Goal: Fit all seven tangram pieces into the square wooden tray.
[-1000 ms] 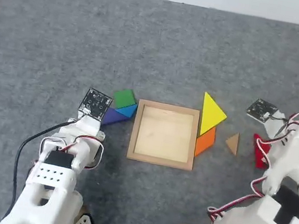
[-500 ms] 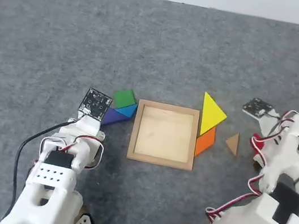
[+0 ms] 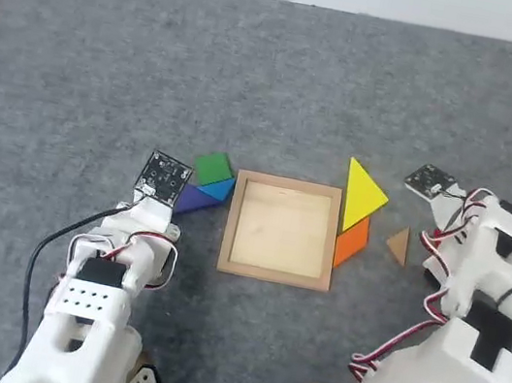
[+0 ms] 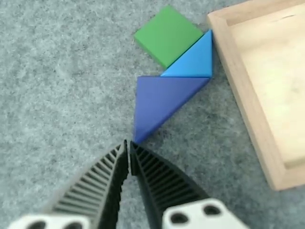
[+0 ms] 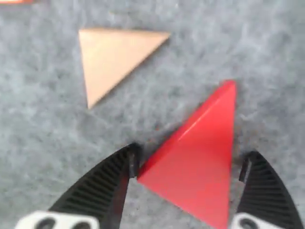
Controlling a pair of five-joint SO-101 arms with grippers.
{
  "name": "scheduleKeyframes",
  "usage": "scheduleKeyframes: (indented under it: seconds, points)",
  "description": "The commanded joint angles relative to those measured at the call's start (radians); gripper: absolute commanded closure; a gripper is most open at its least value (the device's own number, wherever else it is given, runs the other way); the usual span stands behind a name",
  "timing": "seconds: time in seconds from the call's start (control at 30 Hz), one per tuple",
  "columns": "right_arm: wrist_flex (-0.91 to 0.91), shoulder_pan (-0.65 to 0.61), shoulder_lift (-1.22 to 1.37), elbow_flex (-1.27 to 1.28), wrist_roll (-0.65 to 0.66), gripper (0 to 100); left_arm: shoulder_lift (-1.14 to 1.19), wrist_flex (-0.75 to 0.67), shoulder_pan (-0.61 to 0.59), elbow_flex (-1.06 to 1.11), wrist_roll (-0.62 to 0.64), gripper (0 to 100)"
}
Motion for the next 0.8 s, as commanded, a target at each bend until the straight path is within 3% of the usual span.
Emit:
scheduleKeyframes:
  seconds: [0.0,0.1,0.4,0.77]
  points:
    - [-0.015,0.008,-0.018,-0.020,0.003,66.1,0.002,-0.015,0.000,-0.042,0.002,99]
    - [0.059,0.008,-0.053,-0.026,0.080,66.2,0.002,-0.015,0.000,-0.042,0.002,99]
    - [0.070,0.048,-0.062,-0.026,0.137,66.3,0.002,-0.015,0.000,-0.042,0.002,99]
    - [0.111,0.068,-0.070,-0.058,0.138,66.3,0.002,-0.015,0.000,-0.042,0.002,99]
